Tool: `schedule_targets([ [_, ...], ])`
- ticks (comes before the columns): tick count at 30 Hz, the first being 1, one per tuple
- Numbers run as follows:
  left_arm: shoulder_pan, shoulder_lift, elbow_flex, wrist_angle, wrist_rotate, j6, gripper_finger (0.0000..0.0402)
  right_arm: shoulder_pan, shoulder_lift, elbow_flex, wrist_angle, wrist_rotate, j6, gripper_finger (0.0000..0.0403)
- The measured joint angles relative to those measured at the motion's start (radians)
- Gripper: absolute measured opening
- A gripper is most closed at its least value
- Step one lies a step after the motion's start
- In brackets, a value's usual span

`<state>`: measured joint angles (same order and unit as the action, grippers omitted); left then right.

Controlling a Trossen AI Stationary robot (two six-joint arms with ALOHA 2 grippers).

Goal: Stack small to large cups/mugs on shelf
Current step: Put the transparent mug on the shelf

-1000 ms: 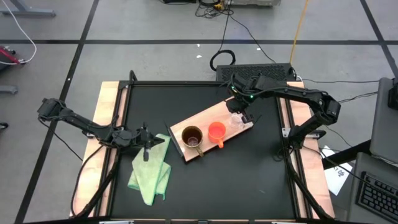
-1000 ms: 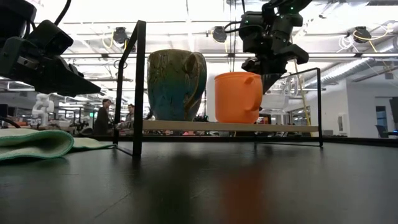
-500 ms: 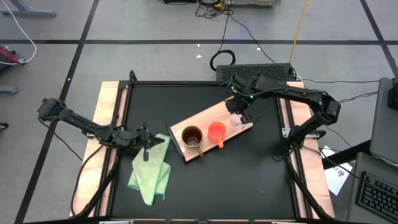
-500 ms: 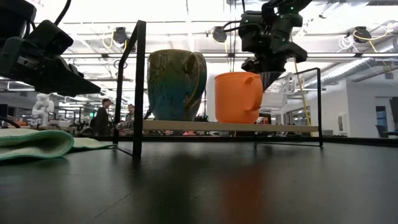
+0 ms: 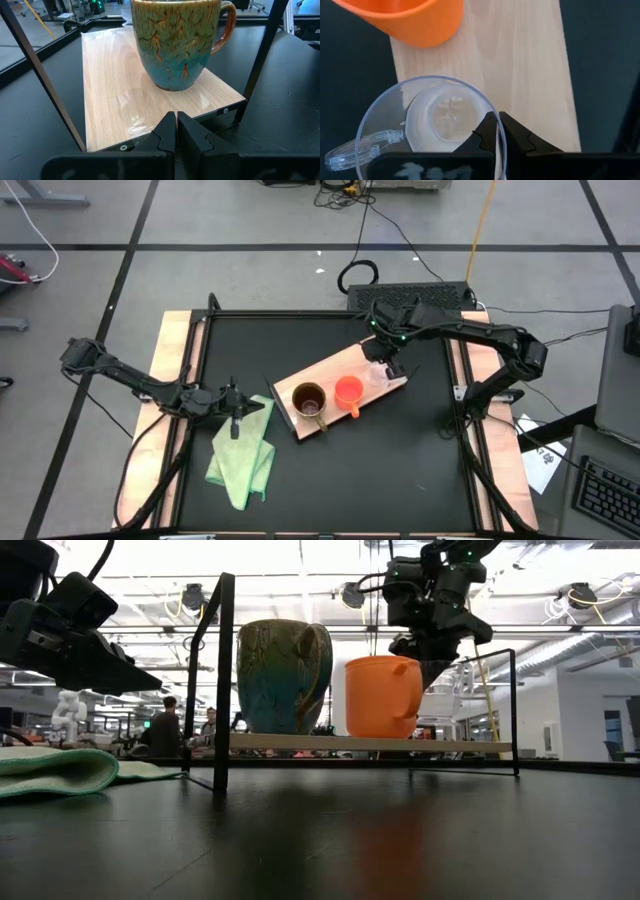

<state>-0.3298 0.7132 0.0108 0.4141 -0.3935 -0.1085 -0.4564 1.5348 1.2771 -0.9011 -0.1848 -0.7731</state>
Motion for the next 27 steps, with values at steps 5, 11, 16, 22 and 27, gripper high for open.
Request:
schedule_targets([
  [5, 0.000, 0.000, 0.000, 0.000, 0.000, 0.000, 0.0019, 0.005, 0.000, -0.012, 0.021, 0.001, 0.038, 0.0000],
  [11, 0.000, 0.000, 0.000, 0.000, 0.000, 0.000, 0.0019, 0.007, 0.000, -0.038, 0.025, 0.000, 0.031, 0.0000],
  [16, 0.000, 0.000, 0.000, 0.000, 0.001, 0.000, 0.0019, 0.007, 0.000, -0.041, 0.030, 0.000, 0.035, 0.0000],
  [22, 0.000, 0.000, 0.000, 0.000, 0.001, 0.000, 0.0019, 0.014, 0.000, -0.041, 0.037, -0.004, 0.050, 0.0000],
  [27, 0.000, 0.000, 0.000, 0.000, 0.002, 0.000, 0.0019, 0.018, 0.000, -0.050, 0.057, -0.006, 0.071, 0.0000],
])
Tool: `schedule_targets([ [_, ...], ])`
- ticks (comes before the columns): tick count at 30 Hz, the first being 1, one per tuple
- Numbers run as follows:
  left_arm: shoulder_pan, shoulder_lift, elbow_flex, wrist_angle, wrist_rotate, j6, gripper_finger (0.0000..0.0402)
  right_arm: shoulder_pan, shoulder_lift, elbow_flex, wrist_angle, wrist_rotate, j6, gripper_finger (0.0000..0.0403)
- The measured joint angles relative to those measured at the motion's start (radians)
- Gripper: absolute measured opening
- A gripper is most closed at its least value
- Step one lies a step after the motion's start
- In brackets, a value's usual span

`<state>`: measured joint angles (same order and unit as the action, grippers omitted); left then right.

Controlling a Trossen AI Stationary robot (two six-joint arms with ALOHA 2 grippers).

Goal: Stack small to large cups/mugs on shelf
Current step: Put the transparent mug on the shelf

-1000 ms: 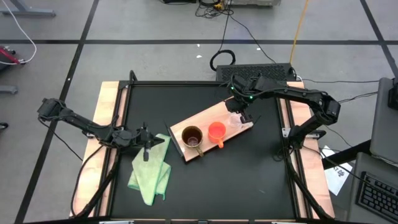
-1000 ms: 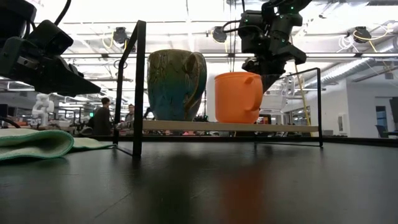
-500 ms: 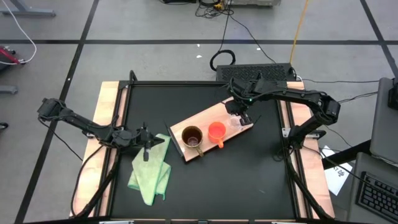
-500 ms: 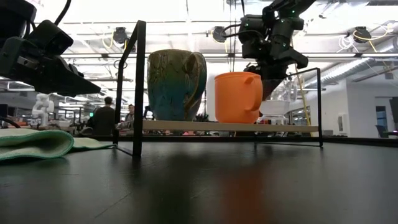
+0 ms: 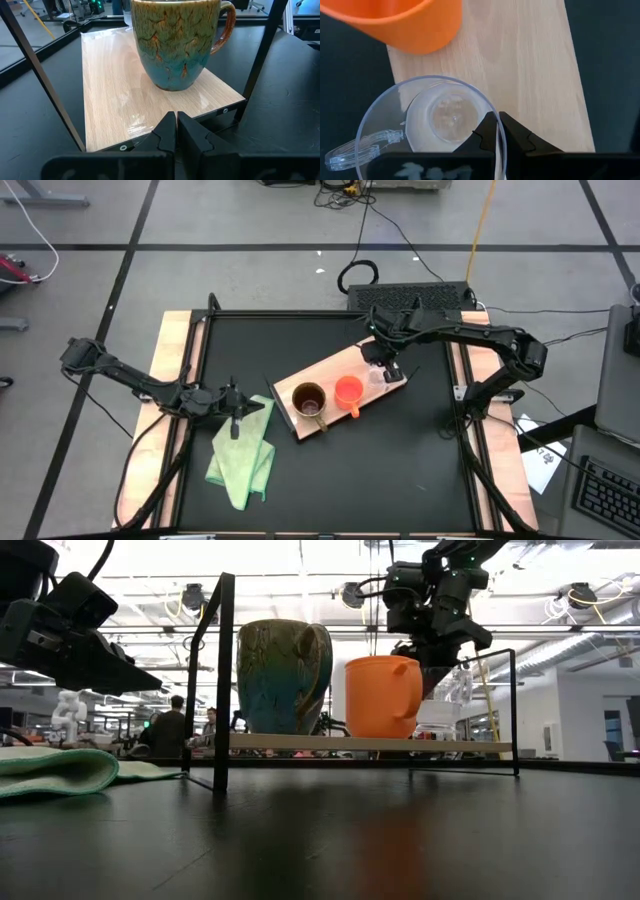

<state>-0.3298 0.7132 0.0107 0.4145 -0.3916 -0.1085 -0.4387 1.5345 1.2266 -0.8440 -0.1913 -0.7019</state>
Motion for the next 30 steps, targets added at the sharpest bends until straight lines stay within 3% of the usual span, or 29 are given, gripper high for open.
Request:
schedule_targets([
  [30, 0.000, 0.000, 0.000, 0.000, 0.002, 0.000, 0.0019, 0.002, -0.004, -0.092, 0.089, 0.005, 0.030, 0.0000],
])
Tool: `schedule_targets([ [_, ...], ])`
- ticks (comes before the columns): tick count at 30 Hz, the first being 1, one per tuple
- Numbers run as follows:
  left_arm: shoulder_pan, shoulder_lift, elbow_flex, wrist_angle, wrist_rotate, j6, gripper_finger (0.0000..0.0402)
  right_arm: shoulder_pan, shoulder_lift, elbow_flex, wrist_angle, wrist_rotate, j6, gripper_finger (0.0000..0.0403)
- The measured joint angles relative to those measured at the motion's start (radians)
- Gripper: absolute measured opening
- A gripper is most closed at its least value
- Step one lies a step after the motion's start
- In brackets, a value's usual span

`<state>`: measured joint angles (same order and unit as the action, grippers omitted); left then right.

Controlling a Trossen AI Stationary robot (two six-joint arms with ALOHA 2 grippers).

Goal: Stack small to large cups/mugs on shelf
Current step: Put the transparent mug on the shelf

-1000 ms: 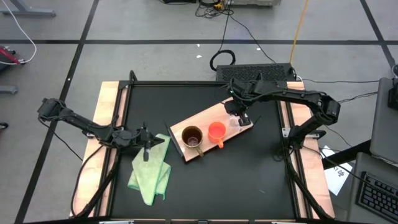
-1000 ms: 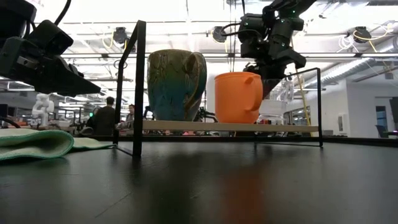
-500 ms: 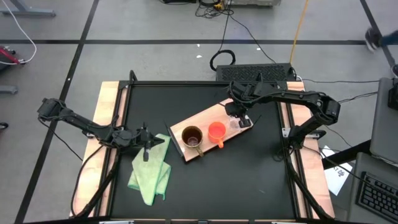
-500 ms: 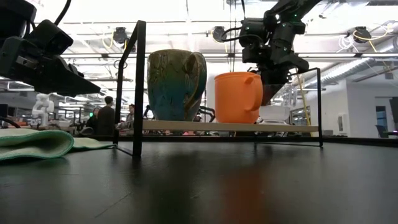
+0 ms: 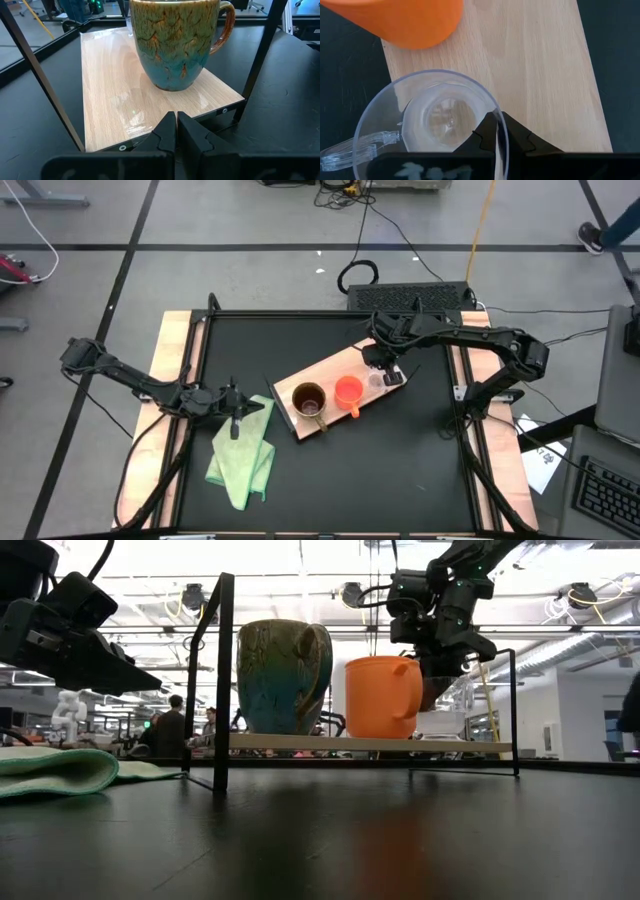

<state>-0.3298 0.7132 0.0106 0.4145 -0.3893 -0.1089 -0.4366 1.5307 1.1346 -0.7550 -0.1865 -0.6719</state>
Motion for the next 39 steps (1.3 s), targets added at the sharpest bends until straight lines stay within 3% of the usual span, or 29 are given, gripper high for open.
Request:
schedule_targets([
  [10, 0.000, 0.000, 0.000, 0.000, -0.001, 0.000, 0.0019, 0.000, 0.002, -0.002, 0.012, -0.001, 0.005, 0.0001],
  [24, 0.000, 0.000, 0.000, 0.000, 0.014, 0.000, 0.0019, 0.002, 0.006, -0.005, 0.019, -0.003, 0.003, 0.0031],
  [39, 0.000, 0.000, 0.000, 0.000, 0.018, -0.001, 0.0019, 0.003, 0.007, -0.006, 0.029, -0.001, 0.005, 0.0112],
])
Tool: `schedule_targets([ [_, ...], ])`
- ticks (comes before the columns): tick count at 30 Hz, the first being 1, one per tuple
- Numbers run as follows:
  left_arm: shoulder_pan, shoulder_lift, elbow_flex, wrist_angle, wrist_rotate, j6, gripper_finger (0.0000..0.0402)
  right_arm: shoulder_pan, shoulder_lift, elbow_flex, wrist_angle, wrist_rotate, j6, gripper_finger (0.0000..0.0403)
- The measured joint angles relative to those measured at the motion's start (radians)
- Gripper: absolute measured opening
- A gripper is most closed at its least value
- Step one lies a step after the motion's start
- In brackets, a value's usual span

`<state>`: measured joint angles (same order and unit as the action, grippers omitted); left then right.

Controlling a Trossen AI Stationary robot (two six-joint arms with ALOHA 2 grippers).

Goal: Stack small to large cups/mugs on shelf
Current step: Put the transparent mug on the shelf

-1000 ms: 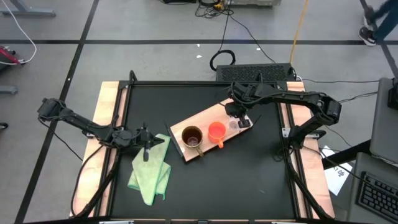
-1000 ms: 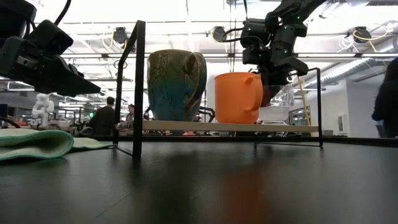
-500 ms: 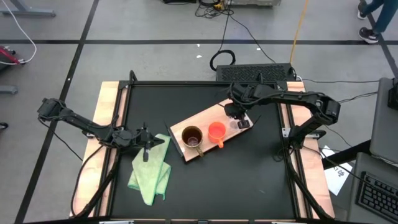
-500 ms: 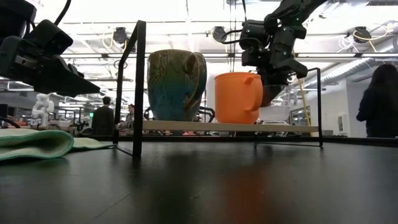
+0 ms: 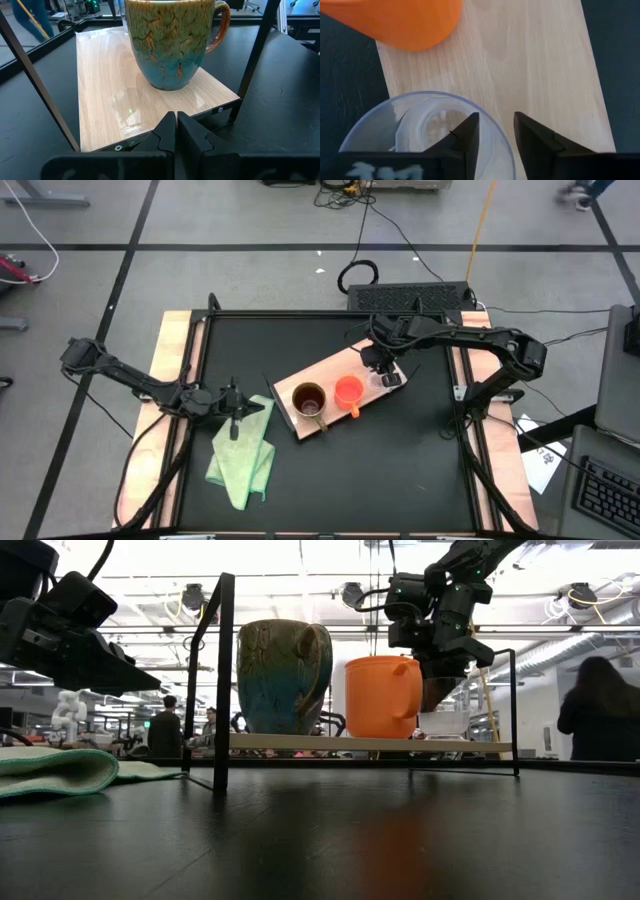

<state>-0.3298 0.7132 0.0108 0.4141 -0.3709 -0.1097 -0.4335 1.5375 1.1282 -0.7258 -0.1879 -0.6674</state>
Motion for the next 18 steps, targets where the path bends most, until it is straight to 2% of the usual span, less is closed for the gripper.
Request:
schedule_targets([
  [18, 0.000, 0.000, 0.000, 0.000, 0.000, 0.000, 0.0019, 0.001, -0.002, 0.025, -0.026, -0.001, 0.002, 0.0123],
])
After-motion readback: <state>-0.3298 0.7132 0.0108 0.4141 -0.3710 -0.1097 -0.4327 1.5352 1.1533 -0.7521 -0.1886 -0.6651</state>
